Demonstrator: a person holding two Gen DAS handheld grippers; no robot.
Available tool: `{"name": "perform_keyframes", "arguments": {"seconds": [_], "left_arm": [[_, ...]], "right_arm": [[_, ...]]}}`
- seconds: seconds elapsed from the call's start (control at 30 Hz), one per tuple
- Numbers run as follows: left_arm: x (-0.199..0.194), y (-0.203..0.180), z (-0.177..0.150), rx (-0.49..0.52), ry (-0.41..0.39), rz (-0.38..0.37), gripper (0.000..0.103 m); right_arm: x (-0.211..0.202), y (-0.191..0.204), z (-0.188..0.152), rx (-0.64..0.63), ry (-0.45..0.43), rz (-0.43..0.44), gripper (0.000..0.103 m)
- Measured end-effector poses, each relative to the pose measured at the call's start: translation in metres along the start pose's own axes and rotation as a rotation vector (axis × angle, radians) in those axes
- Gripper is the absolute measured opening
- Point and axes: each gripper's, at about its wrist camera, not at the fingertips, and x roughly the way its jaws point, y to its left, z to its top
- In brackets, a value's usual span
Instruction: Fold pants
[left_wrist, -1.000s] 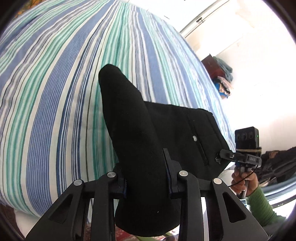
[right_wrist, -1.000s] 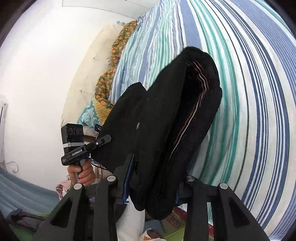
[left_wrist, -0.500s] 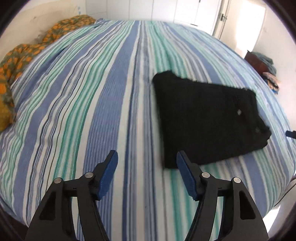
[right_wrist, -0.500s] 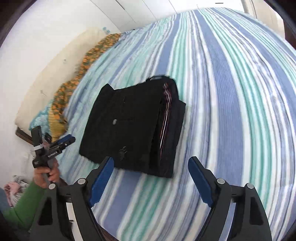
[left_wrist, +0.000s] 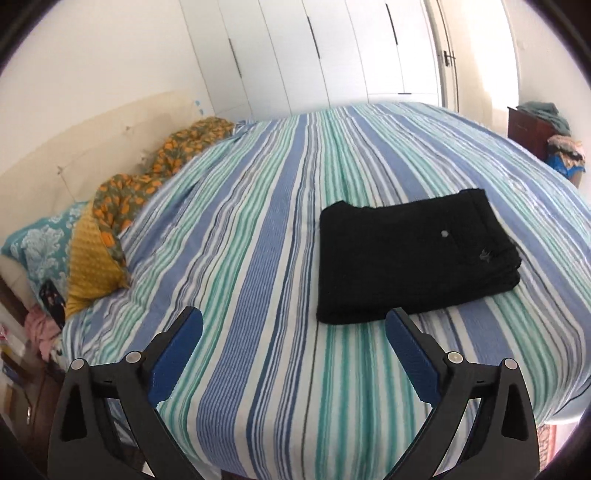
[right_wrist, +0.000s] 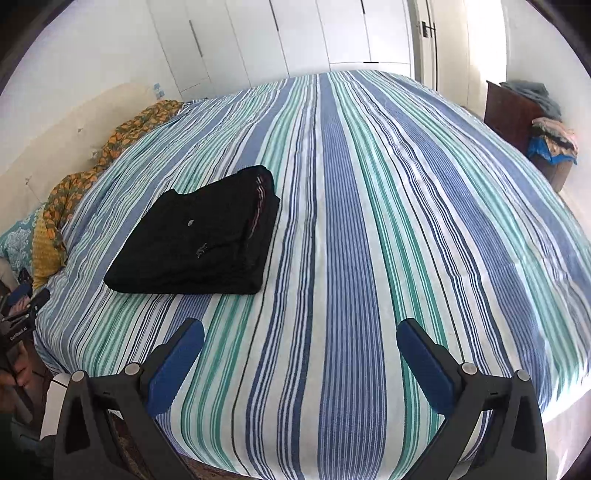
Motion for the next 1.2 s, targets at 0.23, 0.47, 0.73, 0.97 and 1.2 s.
{"name": "perform_keyframes", "arguments": {"seconds": [0.23,0.47,0.73,0.97,1.2], "left_arm": [[-0.054,-0.011,0.016,0.057,-0.065,-0.01,0.1],[-0.078,-0.019,-0.003,0.037,-0.002,-0.102,0.102],[-0.085,-0.024,-0.008,0.034,0.034,-0.147,0.103],[-0.09,-0.024,-0.002,0.012,0.057,-0.145,0.103],[-0.087,-0.022,-0.004,-0.011,0.091,-0.149,0.102]], "right_arm": [[-0.081,0.076,0.031,-0.274,-0.247,-0.091,0.103],[-0.1,0.106,0.014,-0.227,-0.23,-0.055,0.103],[-0.09,0.113,-0.021,-0.162,-0.141,-0.018,0.103],[-0.109,0.132,-0.021,-0.201,-0.153,-0.043,0.103],[-0.105,0.141,-0.025,-0.225,-0.136,-0.07,0.103]]}}
